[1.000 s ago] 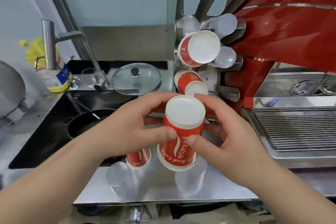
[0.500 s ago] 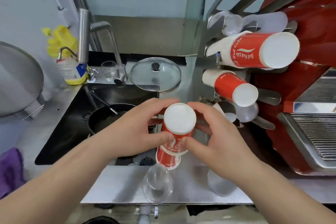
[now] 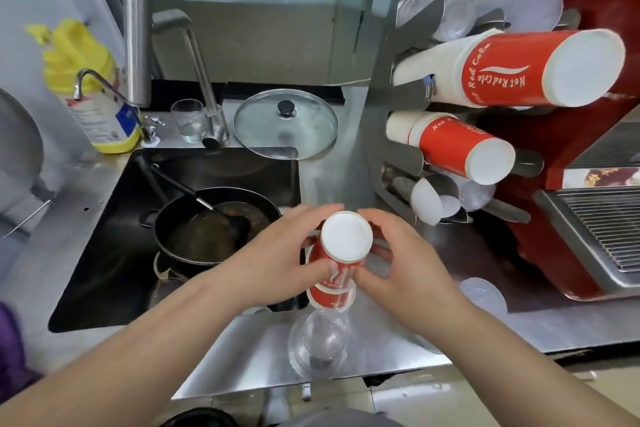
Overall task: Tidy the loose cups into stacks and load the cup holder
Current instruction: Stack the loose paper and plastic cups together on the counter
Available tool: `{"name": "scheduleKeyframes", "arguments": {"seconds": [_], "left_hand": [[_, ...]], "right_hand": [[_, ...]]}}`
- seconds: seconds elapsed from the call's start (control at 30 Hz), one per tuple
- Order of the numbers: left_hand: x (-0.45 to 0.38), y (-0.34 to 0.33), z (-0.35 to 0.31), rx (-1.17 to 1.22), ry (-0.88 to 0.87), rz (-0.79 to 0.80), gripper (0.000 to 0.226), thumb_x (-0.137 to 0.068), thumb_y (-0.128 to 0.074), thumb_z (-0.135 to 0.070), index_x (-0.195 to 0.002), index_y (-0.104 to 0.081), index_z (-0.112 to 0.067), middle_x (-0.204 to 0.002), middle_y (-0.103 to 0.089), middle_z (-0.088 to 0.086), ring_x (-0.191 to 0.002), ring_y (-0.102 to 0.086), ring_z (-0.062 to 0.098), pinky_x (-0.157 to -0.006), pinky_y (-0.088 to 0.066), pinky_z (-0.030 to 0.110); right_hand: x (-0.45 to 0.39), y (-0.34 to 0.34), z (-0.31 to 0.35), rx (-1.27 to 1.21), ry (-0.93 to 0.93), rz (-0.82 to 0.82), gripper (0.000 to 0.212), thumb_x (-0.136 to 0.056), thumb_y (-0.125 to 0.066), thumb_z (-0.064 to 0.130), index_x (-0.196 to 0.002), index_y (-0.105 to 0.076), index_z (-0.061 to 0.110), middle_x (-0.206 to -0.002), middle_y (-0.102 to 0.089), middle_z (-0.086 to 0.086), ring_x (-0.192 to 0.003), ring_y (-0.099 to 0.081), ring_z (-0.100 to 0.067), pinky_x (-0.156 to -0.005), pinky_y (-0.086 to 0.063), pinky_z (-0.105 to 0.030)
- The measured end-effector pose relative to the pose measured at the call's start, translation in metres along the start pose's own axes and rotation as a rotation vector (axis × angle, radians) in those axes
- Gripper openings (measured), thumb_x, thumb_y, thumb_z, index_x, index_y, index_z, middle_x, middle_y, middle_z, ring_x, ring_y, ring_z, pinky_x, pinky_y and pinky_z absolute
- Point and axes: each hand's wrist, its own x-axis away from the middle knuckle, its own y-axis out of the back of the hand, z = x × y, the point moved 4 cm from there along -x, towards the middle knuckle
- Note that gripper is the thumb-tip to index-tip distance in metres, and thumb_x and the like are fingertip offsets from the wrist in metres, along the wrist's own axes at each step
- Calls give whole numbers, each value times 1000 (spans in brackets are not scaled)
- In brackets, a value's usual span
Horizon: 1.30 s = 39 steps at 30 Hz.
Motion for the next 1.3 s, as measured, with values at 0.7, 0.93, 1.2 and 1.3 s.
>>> {"name": "scheduleKeyframes", "arguments": {"seconds": [0.7,0.93,1.2,1.3], "left_hand": [[-16,-56,41,54,81,76,67,-78,-70,-15,-136,-45,-37,-130,-46,-12,-124,-50,4,-110,-43,35],[-18,-57,49,75,90,67,65,-76,-70,-19,-134,-47,-39,-131,-48,-13,-125,-50,2,-109,-44,36],[-22,-57,75,-34,197,135,70,-74,-70,-29,-138,-45,-40,-130,-51,-13,-122,-48,2,-107,-44,32],[-20,-60,92,-144,255,204,74,-66,-61,-48,-138,-49,-34,-124,-53,-10,-119,-47,6,-104,-44,29]], "right_hand": [[13,-17,-47,154,-154,75,50,-78,-71,21,-123,-51,33,-109,-52,22,-106,-53,-1,-86,-39,-7],[9,-19,-47,118,-142,83,49,-79,-71,23,-123,-52,33,-103,-43,39,-105,-52,1,-93,-44,-18],[6,-18,-53,120,-204,106,67,-80,-70,24,-139,-39,29,-131,-49,12,-119,-48,-4,-105,-41,-28],[-2,-23,-49,139,-213,171,83,-78,-71,30,-148,-26,32,-147,-37,8,-132,-39,-8,-106,-32,-20]]}}
